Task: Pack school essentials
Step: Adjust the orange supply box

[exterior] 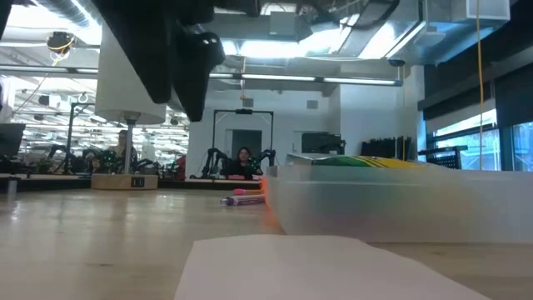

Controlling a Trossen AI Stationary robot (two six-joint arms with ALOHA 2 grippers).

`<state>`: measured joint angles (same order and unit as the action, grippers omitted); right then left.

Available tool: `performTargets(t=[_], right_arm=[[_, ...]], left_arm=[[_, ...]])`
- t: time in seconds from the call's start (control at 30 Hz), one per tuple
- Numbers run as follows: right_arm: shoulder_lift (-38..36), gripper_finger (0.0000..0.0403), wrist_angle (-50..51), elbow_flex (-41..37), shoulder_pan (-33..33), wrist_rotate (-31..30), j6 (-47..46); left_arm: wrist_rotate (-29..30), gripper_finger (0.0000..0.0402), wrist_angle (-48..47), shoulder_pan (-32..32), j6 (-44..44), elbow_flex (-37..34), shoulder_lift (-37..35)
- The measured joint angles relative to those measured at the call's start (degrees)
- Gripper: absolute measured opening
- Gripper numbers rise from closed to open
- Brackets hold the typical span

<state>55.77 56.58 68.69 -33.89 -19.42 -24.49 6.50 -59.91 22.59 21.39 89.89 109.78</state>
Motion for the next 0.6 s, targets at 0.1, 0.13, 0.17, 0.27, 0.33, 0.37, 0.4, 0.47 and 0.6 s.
performTargets(t=[0.1,0.13,0.17,0.27,0.33,0.37,0.4,0.47,0.6], right_arm=[[0.0,0.0101,-1.0,0.0,0.0,0.0,-1.0],[0.0,0.0101,-1.7,0.0,0.0,0.0,-0.8],[0.0,0.0101,-2.3,0.0,0.0,0.0,-0.5],[0.6,0.0101,-2.4,0.0,0.0,1.5,6.0],[1.8,0.0101,-2.1,0.0,-0.2,4.0,9.4],[2.7,0.0101,-2.2,0.0,-0.3,4.4,9.8],[3.8,0.0101,-2.4,0.0,-0.4,4.4,9.8],[6.4,0.0101,-2.2,0.0,-0.4,4.2,10.0],[13.3,0.0101,-2.0,0.0,-0.3,4.1,9.6]], left_arm=[[-0.2,0.0345,3.5,2.3,0.6,-0.9,0.0],[-0.2,0.0345,4.4,3.1,0.6,-1.0,0.0],[-0.2,0.0346,5.3,3.8,0.6,-1.0,0.0],[0.0,0.0349,7.4,5.6,1.2,-1.0,0.0],[0.7,0.0349,9.0,6.6,1.9,-1.0,0.0],[1.3,0.0349,10.0,7.1,2.1,-1.0,0.0],[1.7,0.0347,10.6,7.6,2.1,-1.0,0.0],[2.5,0.0344,11.7,8.5,2.4,-1.0,0.0],[3.5,0.0345,13.2,9.8,4.7,-1.0,0.0]])
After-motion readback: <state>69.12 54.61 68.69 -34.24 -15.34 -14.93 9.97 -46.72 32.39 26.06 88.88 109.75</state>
